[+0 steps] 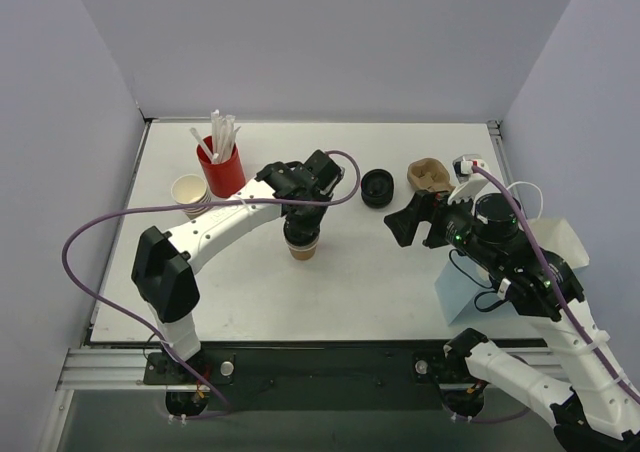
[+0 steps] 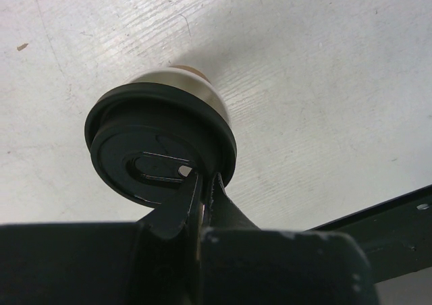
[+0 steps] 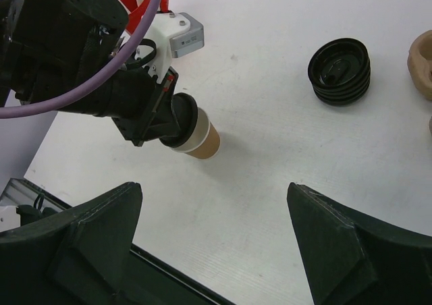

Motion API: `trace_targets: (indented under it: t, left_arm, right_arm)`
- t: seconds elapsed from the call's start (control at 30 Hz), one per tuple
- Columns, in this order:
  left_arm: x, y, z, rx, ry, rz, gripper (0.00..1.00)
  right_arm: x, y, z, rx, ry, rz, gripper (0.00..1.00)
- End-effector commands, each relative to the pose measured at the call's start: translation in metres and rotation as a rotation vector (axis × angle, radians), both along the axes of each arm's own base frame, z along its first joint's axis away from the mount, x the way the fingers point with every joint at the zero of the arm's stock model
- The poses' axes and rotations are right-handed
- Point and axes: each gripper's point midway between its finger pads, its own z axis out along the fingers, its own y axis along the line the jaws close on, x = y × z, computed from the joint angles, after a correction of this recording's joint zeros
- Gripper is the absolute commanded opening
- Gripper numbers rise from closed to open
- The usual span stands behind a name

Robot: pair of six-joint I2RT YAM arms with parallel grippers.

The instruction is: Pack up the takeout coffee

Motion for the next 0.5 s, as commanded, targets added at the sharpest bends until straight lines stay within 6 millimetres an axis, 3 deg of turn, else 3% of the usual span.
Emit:
trace_targets:
  t: [0.0, 0.47]
  left_arm:
    - [0.003, 0.006, 0.011, 0.034, -0.025, -0.003, 0.0]
    - [0.002, -0.004, -0.004, 0.024, 0.017, -0.017, 0.0]
  right_arm:
    - [0.002, -0.003, 0.006, -0.014, -0.027, -0.013, 0.93]
    - [0.0, -0.005, 0.009, -0.012, -0.038, -0.017, 0.93]
